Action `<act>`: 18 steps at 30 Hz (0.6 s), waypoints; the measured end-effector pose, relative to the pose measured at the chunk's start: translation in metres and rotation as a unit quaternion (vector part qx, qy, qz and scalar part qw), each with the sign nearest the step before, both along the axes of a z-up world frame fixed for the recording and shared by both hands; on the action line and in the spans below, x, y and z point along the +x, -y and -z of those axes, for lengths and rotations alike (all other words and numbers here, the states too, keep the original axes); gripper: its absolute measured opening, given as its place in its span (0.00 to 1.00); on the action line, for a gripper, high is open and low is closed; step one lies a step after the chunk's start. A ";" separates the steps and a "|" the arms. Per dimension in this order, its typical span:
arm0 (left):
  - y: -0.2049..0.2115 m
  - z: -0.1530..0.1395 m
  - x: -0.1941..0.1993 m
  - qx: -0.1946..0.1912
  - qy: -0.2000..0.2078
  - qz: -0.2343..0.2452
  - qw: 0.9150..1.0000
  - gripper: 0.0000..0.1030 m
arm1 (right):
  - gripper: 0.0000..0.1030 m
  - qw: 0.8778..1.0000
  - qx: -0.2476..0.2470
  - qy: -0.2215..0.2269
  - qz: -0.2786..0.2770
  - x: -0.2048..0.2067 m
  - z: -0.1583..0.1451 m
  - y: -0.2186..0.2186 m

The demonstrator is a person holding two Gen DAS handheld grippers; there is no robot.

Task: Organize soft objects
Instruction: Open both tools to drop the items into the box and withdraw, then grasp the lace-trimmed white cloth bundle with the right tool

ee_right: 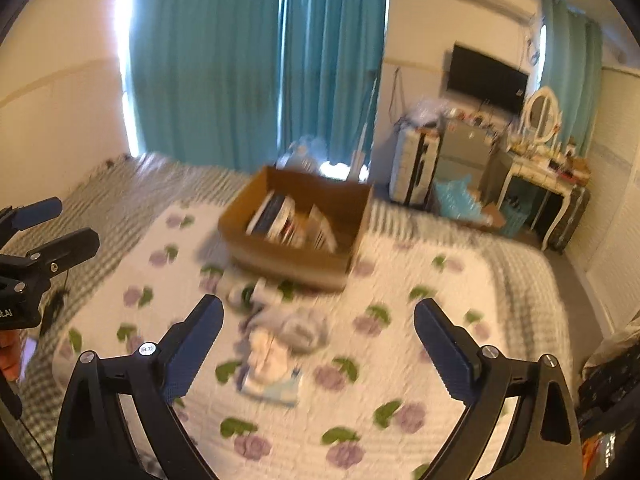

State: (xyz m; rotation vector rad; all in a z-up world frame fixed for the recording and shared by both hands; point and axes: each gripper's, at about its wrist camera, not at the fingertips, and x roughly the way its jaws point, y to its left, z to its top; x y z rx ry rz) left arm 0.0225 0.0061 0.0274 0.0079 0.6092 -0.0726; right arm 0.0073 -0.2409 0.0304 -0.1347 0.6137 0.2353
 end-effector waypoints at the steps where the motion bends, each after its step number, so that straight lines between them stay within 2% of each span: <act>1: 0.000 0.013 0.004 -0.003 -0.012 -0.009 1.000 1.00 | 0.94 1.000 0.000 -0.012 -0.005 0.001 0.014 -0.004; 4: -0.002 0.044 0.016 -0.014 -0.038 -0.027 0.999 1.00 | 0.94 0.999 0.005 -0.047 -0.022 0.012 0.057 -0.012; 7: -0.004 0.069 0.021 -0.018 -0.051 -0.035 0.998 1.00 | 0.93 0.996 -0.011 -0.075 -0.040 0.026 0.097 -0.027; 9: -0.006 0.083 0.030 -0.018 -0.057 -0.040 0.997 1.00 | 0.90 0.994 -0.012 -0.099 -0.055 0.037 0.121 -0.034; 12: -0.007 0.101 0.041 -0.015 -0.066 -0.043 0.997 1.00 | 0.81 0.989 -0.002 -0.129 -0.065 0.053 0.153 -0.040; 15: -0.009 0.113 0.051 -0.014 -0.072 -0.049 0.996 1.00 | 0.66 0.986 0.005 -0.148 -0.073 0.068 0.174 -0.044; 17: -0.008 0.119 0.056 -0.017 -0.077 -0.051 0.996 1.00 | 0.46 0.984 0.013 -0.156 -0.081 0.076 0.181 -0.045; 18: -0.007 0.120 0.058 -0.017 -0.078 -0.052 0.995 1.00 | 0.39 0.983 0.017 -0.160 -0.087 0.079 0.184 -0.046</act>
